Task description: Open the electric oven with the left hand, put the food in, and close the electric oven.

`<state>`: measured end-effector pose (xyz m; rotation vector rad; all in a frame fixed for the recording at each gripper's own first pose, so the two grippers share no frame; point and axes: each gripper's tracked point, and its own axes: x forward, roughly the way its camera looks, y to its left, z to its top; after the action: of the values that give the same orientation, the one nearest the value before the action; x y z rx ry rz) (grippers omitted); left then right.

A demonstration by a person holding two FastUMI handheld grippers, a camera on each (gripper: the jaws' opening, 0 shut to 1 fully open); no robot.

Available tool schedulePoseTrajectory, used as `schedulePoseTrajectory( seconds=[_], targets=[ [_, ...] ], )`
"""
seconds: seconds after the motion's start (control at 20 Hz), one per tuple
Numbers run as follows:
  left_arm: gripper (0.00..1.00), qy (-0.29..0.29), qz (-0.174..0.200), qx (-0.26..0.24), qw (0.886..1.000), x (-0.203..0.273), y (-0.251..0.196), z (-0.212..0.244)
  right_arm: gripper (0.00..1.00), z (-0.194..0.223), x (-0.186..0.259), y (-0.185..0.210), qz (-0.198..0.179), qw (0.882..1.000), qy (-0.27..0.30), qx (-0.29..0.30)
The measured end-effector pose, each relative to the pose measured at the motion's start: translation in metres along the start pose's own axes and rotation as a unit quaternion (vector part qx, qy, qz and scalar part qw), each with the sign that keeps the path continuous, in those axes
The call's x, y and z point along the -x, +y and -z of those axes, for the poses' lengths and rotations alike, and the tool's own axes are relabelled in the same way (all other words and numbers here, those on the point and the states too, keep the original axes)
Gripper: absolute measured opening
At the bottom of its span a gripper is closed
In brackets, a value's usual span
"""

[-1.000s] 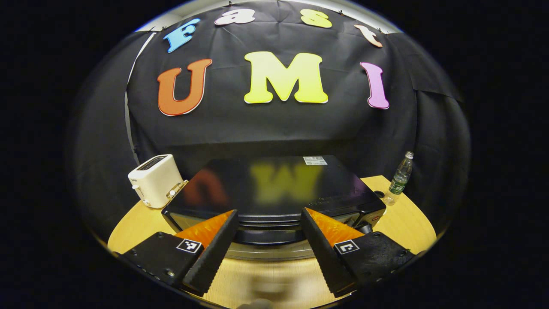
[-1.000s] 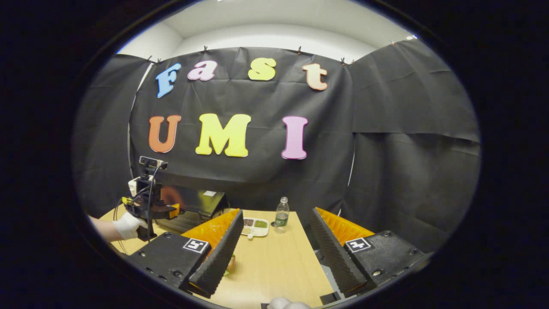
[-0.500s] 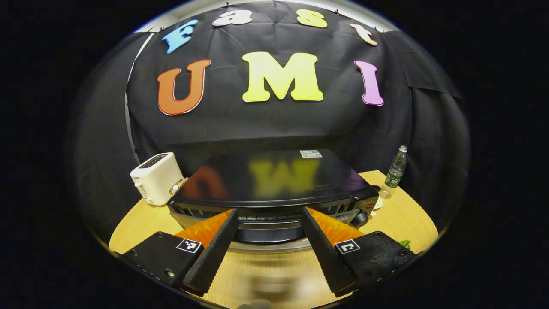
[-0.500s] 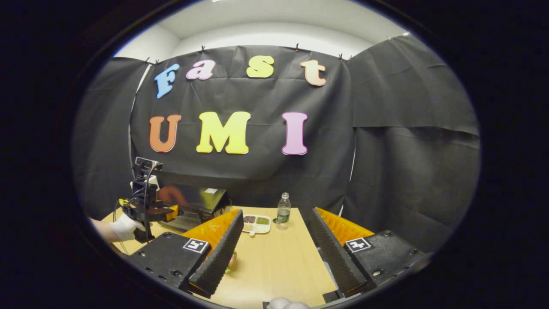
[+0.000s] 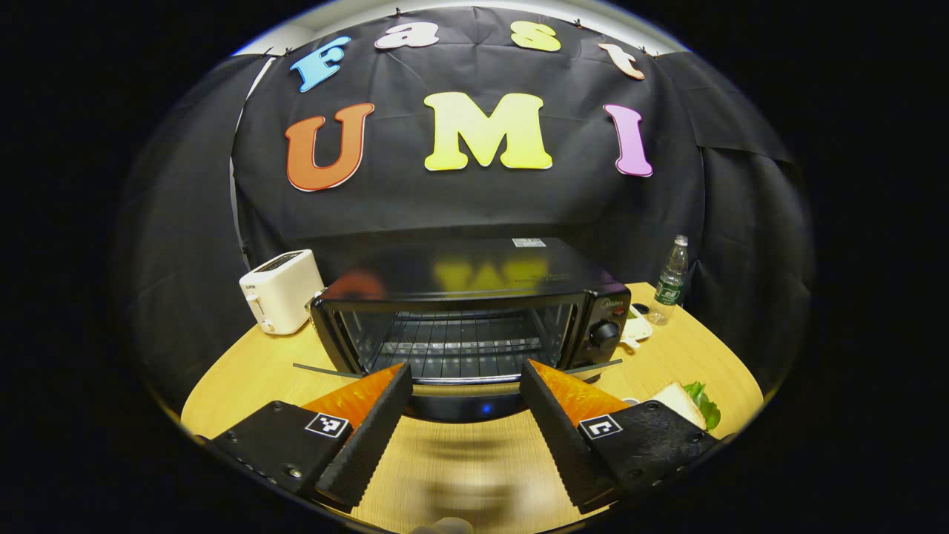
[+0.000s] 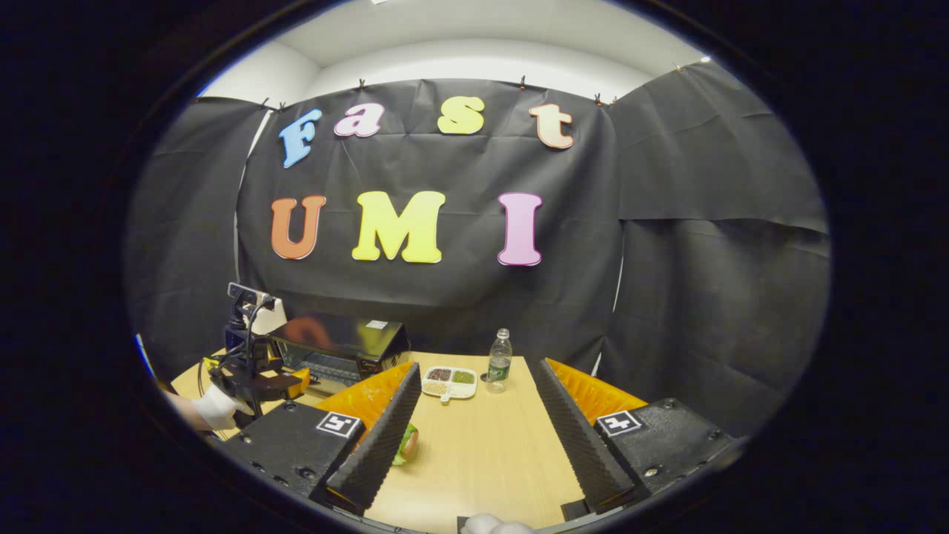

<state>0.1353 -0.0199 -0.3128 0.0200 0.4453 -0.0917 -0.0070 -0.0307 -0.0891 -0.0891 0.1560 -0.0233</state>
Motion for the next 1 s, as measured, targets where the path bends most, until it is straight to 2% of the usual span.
schedulePoseTrajectory(
  seconds=[0.55,0.6,0.65,0.7,1.0],
  targets=[
    [0.98,0.035,0.005,-0.001,0.999,0.029,-0.006,0.070,0.97,0.032,0.008,0.012,-0.009,1.000,0.020,0.002],
    [0.97,0.036,0.005,-0.003,0.999,0.029,-0.007,0.075,1.00,0.033,0.008,0.012,-0.009,1.000,0.023,0.003],
    [0.97,0.041,0.005,-0.002,0.999,0.029,-0.006,0.081,0.97,0.037,0.008,0.013,-0.009,1.000,0.026,0.004],
    [0.97,0.046,0.006,-0.003,0.999,0.030,-0.006,0.088,1.00,0.038,0.007,0.015,-0.011,1.000,0.028,0.004],
    [0.95,0.096,0.007,0.003,0.995,0.026,-0.008,0.137,0.97,0.051,0.003,0.022,-0.014,0.999,0.040,0.015]
  ],
)
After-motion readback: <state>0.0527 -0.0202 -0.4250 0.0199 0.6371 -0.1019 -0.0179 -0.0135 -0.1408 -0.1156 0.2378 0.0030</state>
